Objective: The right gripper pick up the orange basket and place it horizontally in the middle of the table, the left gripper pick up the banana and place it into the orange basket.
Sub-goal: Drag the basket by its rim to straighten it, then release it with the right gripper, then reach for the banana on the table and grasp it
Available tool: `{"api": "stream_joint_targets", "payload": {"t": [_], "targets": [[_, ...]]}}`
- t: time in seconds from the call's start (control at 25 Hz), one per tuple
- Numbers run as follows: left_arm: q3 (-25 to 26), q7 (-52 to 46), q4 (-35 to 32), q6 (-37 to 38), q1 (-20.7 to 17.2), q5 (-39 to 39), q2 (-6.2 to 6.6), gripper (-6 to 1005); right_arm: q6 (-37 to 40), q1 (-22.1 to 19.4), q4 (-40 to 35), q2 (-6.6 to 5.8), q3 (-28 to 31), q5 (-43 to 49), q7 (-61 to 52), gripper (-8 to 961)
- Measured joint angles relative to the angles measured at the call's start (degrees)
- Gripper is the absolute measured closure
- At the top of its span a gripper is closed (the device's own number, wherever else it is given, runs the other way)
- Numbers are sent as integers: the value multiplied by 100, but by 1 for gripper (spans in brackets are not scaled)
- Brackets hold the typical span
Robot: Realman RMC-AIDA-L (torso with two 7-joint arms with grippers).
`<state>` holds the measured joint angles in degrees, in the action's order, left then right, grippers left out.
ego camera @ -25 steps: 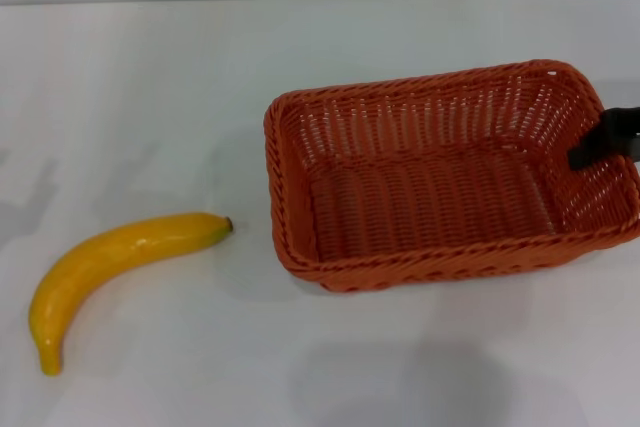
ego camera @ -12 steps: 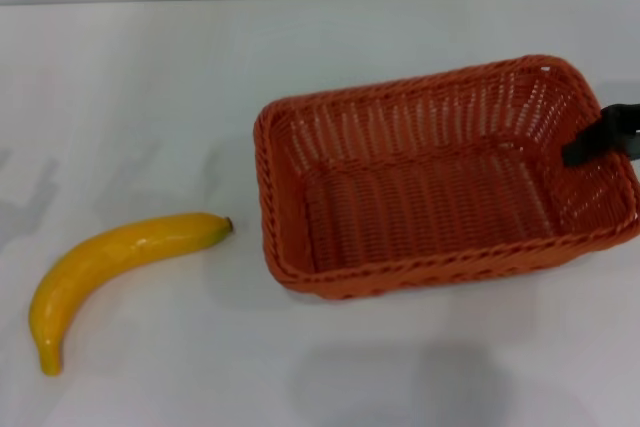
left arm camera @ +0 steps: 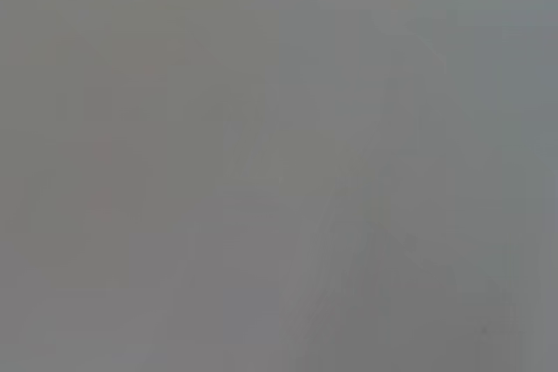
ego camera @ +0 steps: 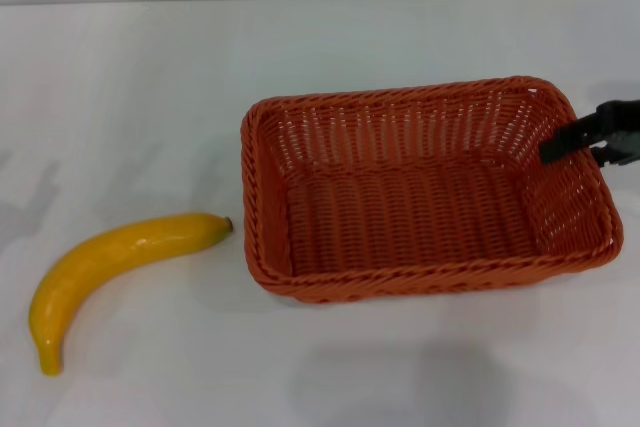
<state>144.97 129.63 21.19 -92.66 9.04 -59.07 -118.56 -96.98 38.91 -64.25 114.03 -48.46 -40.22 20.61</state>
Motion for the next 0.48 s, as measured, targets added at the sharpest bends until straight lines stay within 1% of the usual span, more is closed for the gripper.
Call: {"api": "stream_joint_targets", "payload": {"t": [0.12, 0.16, 0.2, 0.28, 0.32, 0.36, 0.4, 0.48], "targets": [[4, -35, 12, -19, -29, 0, 4, 306, -30, -17, -1, -106, 14, -148, 29, 398], [0, -93, 55, -21, -46, -11, 6, 306, -37, -35, -17, -164, 23, -229, 59, 360], [-3, -173, 110, -21, -68, -29, 10, 306, -40, -63, -65, -249, 67, -325, 114, 321], [-5, -279, 209, -15, -99, -92, 12, 306, -44, -114, -132, -342, 215, -428, 254, 286], [6, -662, 565, 12, -208, -339, 15, 306, -44, -148, -161, -399, 368, -451, 374, 269], [27, -1084, 907, 34, -292, -607, 16, 306, -46, -173, -166, -428, 563, -470, 519, 251], [33, -1218, 1016, 40, -312, -677, 18, 306, -46, -205, -166, -461, 777, -478, 678, 234], [60, -1964, 1629, 78, -411, -1070, 44, 306, -35, -269, -138, -505, 1226, -496, 1056, 234]]}}
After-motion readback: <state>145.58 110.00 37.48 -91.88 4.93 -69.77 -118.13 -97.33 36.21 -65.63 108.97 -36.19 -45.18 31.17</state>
